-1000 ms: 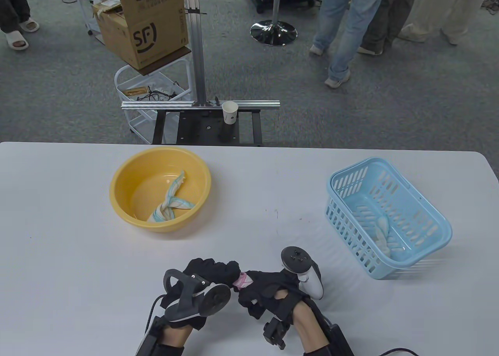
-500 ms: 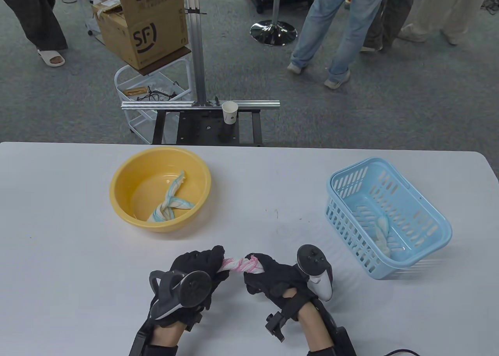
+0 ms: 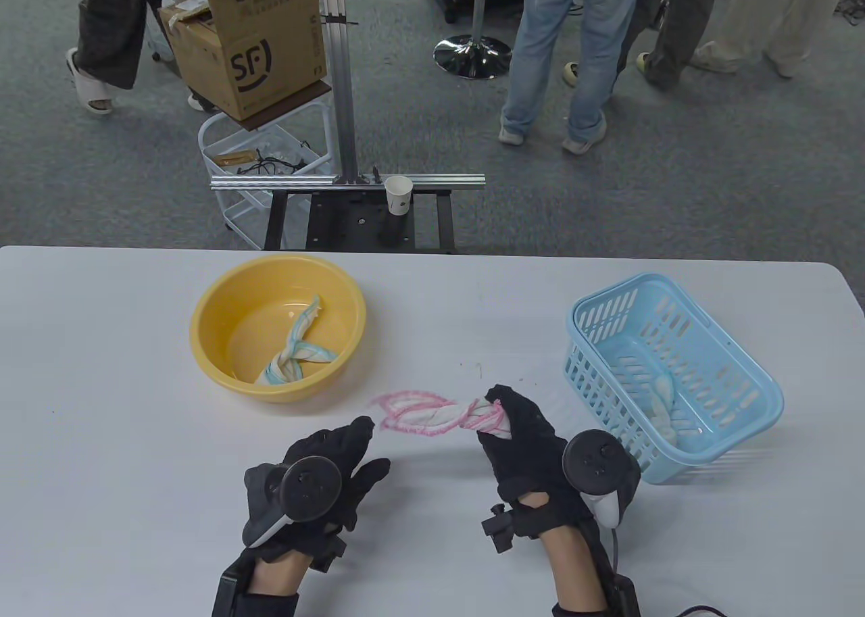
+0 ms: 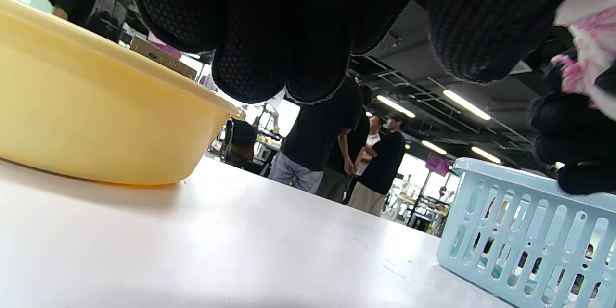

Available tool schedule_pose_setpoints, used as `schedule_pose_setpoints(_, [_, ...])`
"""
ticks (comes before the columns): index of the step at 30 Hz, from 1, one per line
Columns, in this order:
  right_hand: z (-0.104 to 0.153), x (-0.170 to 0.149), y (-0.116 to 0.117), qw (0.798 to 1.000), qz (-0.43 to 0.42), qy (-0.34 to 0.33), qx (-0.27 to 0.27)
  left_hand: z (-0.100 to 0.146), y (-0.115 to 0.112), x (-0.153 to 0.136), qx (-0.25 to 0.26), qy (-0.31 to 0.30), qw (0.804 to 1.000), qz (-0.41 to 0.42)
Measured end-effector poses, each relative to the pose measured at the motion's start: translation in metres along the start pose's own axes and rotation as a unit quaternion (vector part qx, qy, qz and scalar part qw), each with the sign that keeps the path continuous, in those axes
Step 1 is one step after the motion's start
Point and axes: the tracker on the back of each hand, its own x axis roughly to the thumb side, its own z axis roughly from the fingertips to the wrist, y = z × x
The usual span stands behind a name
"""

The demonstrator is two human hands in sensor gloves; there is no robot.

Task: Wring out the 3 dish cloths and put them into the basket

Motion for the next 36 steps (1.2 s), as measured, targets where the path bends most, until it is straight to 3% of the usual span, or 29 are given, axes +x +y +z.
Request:
schedule_pose_setpoints(5, [-0.008,0.012,-0.044,0.987,0.125,0.031,-0.093,0.000,-0.005,-0.001,-0.012,0.003,1.000,0.009])
schedule_pose_setpoints(10, [-0.014,0.007,-0.089,0.962,0.182,0.082,-0.186,-0.001,-0.007,-0.001,-0.019,0.005,1.000,0.020])
schedule_pose_setpoints(17, [-0.015,-0.025,-0.122,0.922,0.231,0.241,-0.197,-0.002,-0.013,-0.006,-0.034,0.022,0.999,0.032])
schedule_pose_setpoints(24, [-0.005,-0.059,-0.121,0.892,0.284,0.309,-0.168,-0.002,-0.015,-0.005,-0.038,0.021,0.998,0.042])
schedule_pose_setpoints(36, [-0.014,-0.047,-0.103,0.900,0.316,0.270,-0.130,-0.002,-0.015,-0.004,-0.046,0.023,0.998,0.041])
